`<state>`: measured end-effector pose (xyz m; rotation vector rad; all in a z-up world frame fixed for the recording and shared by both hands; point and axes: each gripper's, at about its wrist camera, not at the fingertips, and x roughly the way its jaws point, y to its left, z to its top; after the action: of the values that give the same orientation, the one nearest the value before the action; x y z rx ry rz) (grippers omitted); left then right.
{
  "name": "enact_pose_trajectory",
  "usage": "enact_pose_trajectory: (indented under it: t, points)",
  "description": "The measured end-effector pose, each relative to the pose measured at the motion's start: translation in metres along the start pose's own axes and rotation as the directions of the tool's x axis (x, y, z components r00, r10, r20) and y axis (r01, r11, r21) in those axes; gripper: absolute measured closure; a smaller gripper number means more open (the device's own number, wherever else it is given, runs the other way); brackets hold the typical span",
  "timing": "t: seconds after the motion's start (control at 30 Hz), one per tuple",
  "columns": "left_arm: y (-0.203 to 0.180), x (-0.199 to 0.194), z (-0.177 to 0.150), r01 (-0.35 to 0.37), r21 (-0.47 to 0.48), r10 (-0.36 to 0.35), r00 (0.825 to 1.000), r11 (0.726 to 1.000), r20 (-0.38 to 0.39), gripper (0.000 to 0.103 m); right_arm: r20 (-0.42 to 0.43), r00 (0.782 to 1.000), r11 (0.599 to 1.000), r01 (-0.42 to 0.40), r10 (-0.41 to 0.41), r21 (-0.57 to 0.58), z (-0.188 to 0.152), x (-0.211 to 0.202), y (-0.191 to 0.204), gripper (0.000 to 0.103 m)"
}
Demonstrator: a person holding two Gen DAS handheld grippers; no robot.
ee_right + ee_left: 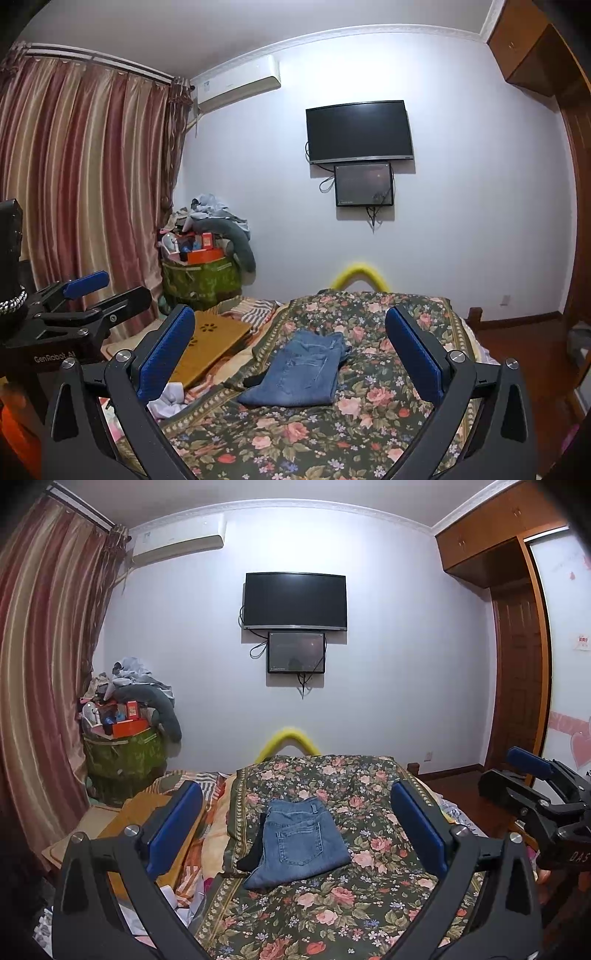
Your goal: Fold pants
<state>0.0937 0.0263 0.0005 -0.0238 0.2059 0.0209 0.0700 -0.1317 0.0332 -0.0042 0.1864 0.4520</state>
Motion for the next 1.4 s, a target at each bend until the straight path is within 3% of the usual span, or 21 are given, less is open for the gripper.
enact_pose_trajectory:
  t: [1.4]
  points:
    - [0.0025,0.0052,-0.0057,0.071,0.004,-0.071,0.997,0.997,-0.021,0.0,-0.021,1.0,1.0,0.011,-0.011,0.024,-0.0006,-0.0048,-0.0097,0.0]
